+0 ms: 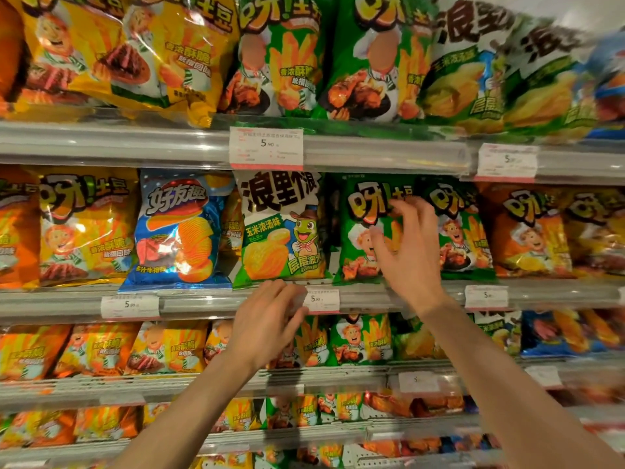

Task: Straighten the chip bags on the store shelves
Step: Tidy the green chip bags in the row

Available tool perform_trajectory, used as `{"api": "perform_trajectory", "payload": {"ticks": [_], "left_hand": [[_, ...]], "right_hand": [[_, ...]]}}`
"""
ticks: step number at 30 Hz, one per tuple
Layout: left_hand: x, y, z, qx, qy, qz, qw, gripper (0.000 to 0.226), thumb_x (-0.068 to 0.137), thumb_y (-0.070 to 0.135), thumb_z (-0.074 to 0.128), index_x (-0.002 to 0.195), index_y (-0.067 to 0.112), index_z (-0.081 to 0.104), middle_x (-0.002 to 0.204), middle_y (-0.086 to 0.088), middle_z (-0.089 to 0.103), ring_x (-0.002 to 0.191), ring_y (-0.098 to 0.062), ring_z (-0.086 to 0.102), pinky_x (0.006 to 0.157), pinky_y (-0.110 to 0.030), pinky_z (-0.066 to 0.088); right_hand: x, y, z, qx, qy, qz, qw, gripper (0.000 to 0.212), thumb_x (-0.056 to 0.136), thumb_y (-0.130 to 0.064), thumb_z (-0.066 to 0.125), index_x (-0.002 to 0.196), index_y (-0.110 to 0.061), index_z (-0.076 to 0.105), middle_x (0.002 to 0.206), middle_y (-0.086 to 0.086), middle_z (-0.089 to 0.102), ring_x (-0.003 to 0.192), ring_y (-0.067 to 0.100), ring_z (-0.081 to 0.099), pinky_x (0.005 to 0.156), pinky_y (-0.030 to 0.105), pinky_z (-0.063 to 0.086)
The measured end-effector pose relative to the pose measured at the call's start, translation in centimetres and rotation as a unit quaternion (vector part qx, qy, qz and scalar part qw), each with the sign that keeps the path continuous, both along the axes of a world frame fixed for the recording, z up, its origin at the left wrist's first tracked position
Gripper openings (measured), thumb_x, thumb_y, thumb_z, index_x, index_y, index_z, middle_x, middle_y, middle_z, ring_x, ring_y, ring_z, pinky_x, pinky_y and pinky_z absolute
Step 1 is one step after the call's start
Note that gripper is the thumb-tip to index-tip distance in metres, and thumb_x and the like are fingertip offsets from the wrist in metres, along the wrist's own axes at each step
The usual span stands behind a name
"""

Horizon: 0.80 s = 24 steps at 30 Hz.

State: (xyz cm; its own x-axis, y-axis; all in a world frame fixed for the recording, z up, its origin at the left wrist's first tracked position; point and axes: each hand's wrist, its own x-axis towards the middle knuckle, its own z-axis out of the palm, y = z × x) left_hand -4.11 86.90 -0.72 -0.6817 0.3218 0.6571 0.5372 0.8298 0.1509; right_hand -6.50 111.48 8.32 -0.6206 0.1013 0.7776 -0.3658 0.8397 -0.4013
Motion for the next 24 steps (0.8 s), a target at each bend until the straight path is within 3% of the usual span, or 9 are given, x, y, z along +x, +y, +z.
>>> {"api": "perform_trajectory", "payload": {"ticks": [2,5,8,13,16,20,24], "left_hand": [[-0.2,0.1,0.1,0.008,0.002,0.000,1.000,0.023,0.090,0.044,0.055,0.103,0.025,0.058,0.087,0.007,0.058,0.082,-0.017,0.055,0.062,-0.030,0.044],[-0.4,0.2,0.1,0.022,-0.019,0.005,1.000,0.022,0.088,0.043,0.062,0.104,0.028,0.058,0.087,0.010,0.058,0.083,-0.015,0.056,0.060,-0.029,0.044],[-0.5,0.1,0.0,0.022,-0.035,0.008,0.999,0.024,0.089,0.046,0.061,0.107,0.029,0.060,0.088,0.012,0.058,0.087,-0.013,0.056,0.060,-0.030,0.046],[-0.3,0.2,0.0,0.029,-0.040,0.010,0.999,0.028,0.091,0.052,0.051,0.107,0.031,0.060,0.088,0.014,0.056,0.088,-0.011,0.056,0.061,-0.028,0.047],[-0.3,0.2,0.1,0.030,-0.040,0.015,0.999,0.030,0.091,0.054,0.049,0.107,0.031,0.061,0.087,0.015,0.055,0.087,-0.010,0.056,0.060,-0.028,0.046],[-0.3,0.3,0.0,0.029,-0.032,0.016,0.999,0.031,0.091,0.054,0.048,0.106,0.031,0.061,0.086,0.015,0.055,0.085,-0.010,0.055,0.058,-0.026,0.044],[-0.2,0.4,0.0,0.030,-0.033,0.022,0.999,0.031,0.091,0.055,0.048,0.106,0.031,0.061,0.086,0.015,0.055,0.085,-0.009,0.054,0.058,-0.025,0.042]], "right_hand": [[-0.2,1.9,0.2,-0.068,-0.076,-0.004,0.995,0.068,0.090,-0.044,0.070,0.144,-0.013,0.043,0.144,0.011,0.042,0.135,0.024,0.039,0.115,0.034,0.032],[-0.6,3.2,0.6,-0.201,-0.195,0.072,0.957,0.096,0.085,-0.048,0.074,0.158,-0.021,0.018,0.140,-0.002,0.047,0.131,0.015,0.046,0.109,0.037,0.043],[-1.2,3.2,0.4,-0.231,-0.239,0.121,0.935,0.107,0.085,-0.042,0.077,0.160,-0.026,0.002,0.133,-0.011,0.048,0.125,0.009,0.050,0.111,0.037,0.042],[-2.3,1.4,-0.5,-0.204,-0.178,0.124,0.955,0.101,0.081,-0.049,0.079,0.153,-0.041,0.009,0.153,0.001,0.040,0.137,0.019,0.046,0.113,0.047,0.042],[-2.1,0.6,-1.0,-0.184,-0.140,0.100,0.968,0.087,0.082,-0.049,0.078,0.146,-0.035,0.021,0.145,0.005,0.045,0.127,0.022,0.052,0.105,0.045,0.048],[-1.8,1.1,-1.6,-0.204,-0.127,0.111,0.964,0.068,0.082,-0.047,0.079,0.128,-0.031,0.032,0.120,0.001,0.058,0.105,0.016,0.063,0.092,0.039,0.055],[-1.8,1.3,-2.0,-0.199,-0.118,0.119,0.966,0.059,0.087,-0.039,0.076,0.130,-0.026,0.038,0.119,-0.001,0.058,0.105,0.015,0.061,0.089,0.029,0.051]]}}
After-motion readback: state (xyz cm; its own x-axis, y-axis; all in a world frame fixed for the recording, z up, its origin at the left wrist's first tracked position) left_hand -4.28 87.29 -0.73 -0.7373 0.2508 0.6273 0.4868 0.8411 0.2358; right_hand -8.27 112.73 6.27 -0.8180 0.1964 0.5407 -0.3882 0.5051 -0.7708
